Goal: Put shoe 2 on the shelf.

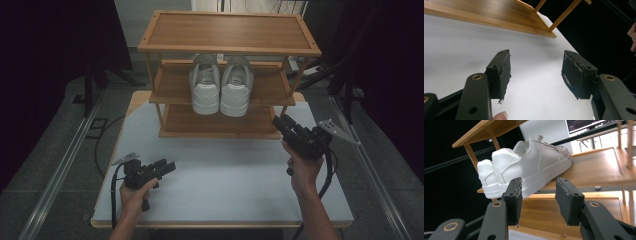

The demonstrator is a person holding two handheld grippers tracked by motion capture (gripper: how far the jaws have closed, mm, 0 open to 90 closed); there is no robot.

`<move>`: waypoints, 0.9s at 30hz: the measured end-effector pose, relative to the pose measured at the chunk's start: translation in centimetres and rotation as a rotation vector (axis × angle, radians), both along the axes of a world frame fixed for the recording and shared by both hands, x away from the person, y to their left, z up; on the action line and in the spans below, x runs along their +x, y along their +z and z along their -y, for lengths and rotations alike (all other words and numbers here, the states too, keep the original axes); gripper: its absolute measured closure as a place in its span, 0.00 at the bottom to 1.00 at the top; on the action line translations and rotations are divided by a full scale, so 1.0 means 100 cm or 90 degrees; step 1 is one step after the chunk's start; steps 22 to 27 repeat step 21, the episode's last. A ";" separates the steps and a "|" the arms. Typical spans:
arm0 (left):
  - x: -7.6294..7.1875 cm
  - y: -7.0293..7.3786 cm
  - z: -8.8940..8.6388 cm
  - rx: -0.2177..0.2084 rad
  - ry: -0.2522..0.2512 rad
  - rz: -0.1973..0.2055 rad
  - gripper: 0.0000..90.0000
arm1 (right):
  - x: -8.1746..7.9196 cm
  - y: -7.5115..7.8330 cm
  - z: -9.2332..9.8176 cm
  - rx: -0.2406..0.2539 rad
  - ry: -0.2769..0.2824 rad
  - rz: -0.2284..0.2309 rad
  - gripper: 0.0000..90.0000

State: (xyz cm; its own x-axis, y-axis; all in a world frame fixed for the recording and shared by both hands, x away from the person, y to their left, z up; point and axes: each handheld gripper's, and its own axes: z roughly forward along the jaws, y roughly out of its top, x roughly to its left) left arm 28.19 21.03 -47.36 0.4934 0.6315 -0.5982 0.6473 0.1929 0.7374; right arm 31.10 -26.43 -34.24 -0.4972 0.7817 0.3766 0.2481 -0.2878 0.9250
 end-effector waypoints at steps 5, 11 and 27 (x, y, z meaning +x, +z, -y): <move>0.000 0.001 -0.001 -0.001 0.004 0.000 0.44 | -0.013 -0.021 0.011 -0.007 -0.008 -0.010 0.62; 0.000 0.002 0.000 -0.001 0.003 0.000 0.44 | -0.022 -0.040 0.013 -0.011 -0.009 -0.020 0.62; 0.002 0.004 -0.001 -0.002 0.006 0.004 0.44 | -0.029 -0.050 0.015 -0.023 0.005 -0.025 0.57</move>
